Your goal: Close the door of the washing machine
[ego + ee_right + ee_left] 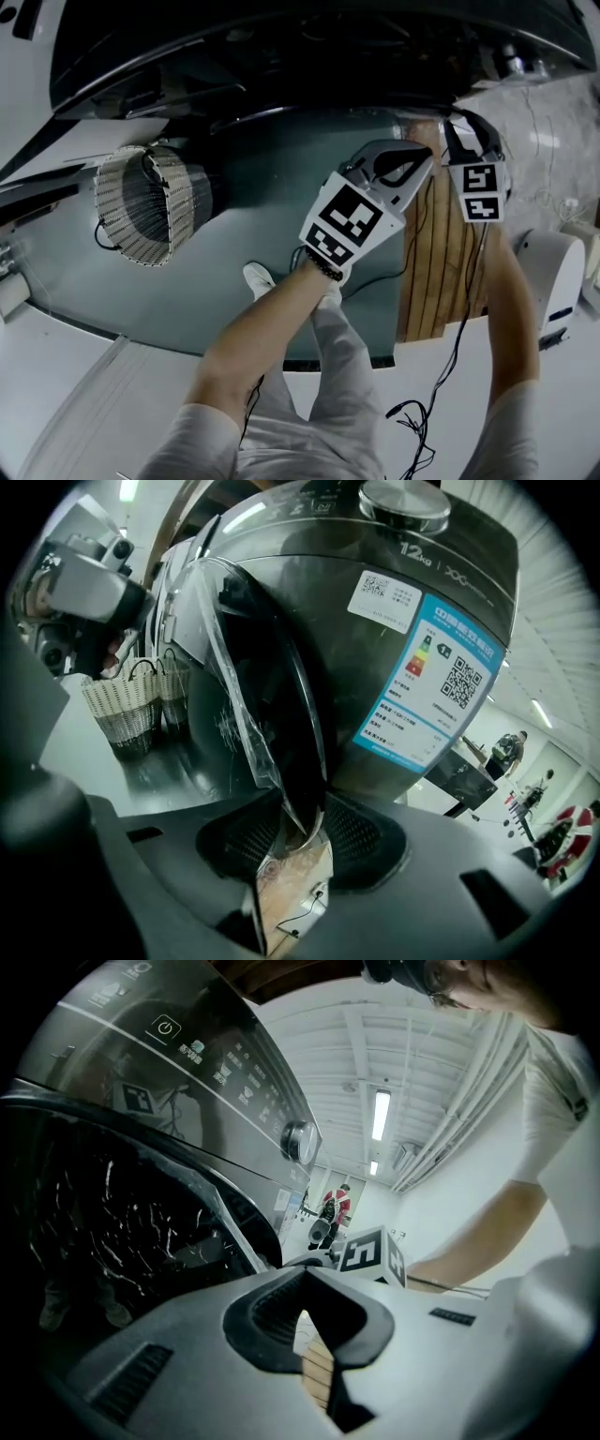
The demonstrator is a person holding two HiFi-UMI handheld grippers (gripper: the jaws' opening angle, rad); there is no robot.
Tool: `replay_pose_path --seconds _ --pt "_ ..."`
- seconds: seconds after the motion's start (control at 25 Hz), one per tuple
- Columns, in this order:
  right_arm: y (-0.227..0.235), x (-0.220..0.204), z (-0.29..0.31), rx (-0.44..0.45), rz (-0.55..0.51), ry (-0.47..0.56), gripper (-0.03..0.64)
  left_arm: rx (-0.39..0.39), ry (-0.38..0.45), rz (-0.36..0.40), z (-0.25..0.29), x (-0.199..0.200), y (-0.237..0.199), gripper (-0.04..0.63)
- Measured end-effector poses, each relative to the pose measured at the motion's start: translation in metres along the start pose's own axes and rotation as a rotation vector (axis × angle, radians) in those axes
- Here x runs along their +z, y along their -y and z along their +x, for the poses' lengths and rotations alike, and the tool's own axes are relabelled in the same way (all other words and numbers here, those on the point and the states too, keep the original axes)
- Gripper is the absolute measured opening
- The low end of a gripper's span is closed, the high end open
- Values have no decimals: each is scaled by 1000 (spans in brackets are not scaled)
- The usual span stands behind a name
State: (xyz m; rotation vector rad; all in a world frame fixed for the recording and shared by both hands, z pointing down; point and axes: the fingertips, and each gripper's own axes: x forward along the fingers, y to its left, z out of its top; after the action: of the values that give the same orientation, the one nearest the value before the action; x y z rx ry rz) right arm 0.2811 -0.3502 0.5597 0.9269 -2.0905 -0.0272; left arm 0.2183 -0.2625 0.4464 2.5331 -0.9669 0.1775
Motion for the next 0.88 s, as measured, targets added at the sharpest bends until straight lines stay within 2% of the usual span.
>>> replay_pose_path --seconds 0.36,0.6,0.8,0.88 --pt "0 0 -2 -8 19 38 144 45 0 -3 -25 -2 -6 3" --pt "-6 -27 -32 -111 147 61 123 82 22 44 -55 3 -3 3" --pt "-39 -30 -93 -134 207 144 11 124 34 57 -94 2 -5 3" --pt "-54 -22 -120 -123 245 176 11 145 30 59 -112 4 -4 3"
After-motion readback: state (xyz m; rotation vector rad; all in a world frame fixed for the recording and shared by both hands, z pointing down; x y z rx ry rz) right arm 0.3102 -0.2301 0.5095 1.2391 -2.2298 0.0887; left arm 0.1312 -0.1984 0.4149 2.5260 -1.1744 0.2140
